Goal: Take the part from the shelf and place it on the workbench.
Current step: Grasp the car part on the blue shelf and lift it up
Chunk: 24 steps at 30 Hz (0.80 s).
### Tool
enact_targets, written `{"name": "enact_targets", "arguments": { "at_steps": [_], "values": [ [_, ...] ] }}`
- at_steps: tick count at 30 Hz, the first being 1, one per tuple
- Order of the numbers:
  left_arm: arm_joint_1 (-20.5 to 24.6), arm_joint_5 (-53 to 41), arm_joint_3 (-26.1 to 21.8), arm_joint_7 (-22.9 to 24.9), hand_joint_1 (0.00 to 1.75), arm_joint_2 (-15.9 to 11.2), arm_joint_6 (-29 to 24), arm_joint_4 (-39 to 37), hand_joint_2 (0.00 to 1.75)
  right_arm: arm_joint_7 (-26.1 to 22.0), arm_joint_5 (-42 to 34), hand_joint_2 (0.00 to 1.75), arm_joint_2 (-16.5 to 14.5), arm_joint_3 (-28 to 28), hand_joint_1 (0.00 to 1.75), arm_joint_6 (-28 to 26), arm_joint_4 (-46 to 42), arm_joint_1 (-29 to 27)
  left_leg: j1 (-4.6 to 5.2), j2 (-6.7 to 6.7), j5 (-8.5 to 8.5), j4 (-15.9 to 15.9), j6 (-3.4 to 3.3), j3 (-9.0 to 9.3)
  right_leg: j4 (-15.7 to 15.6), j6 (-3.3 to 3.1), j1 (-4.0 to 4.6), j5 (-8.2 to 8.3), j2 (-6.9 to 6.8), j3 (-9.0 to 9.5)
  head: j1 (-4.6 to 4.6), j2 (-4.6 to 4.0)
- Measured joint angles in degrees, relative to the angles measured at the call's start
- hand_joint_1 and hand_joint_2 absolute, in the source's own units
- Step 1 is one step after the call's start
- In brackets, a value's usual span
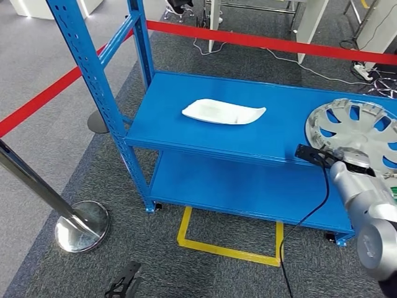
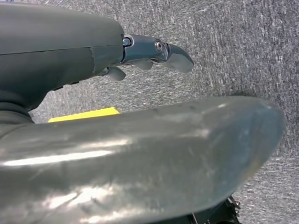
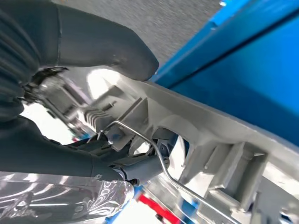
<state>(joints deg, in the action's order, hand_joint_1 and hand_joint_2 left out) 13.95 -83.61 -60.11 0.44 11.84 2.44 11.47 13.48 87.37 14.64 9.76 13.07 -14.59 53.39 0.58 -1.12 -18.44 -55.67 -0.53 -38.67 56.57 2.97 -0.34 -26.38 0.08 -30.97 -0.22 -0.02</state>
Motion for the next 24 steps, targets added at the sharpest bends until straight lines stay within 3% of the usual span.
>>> {"name": "enact_targets", "arguments": {
  "at_steps": [8,22,24],
  "values": [
    [-0.52,1.36,-0.48,-0.98,0.0,-0.51,-0.64,0.0,0.0,-6.34,1.34,1.75,-2.28,-1.0,1.75,-5.56,-0.07,0.92,0.02,-0.01,0.11,0.0,-0.06,-0.1,0.02,0.04,-0.01,0.04,-0.07,0.02,0.01,0.0],
    [-0.81,1.92,-0.77,-1.32,0.0,-0.88,-0.94,0.0,0.0,-9.34,1.35,1.75,-3.48,-2.0,1.75,-7.99,-0.37,2.7,0.03,-0.01,0.07,0.0,-0.04,-0.19,0.02,0.0,-0.01,-0.01,-0.06,-0.08,0.0,0.0],
    [-0.91,2.08,-0.85,-1.63,0.0,-0.92,-1.13,0.0,0.87,-10.51,1.26,1.75,-3.65,-2.25,1.75,-8.97,-0.5,3.11,0.02,-0.01,0.07,0.0,-0.04,-0.19,0.02,0.0,0.0,-0.01,-0.07,-0.09,0.01,0.0]
  ]
}}
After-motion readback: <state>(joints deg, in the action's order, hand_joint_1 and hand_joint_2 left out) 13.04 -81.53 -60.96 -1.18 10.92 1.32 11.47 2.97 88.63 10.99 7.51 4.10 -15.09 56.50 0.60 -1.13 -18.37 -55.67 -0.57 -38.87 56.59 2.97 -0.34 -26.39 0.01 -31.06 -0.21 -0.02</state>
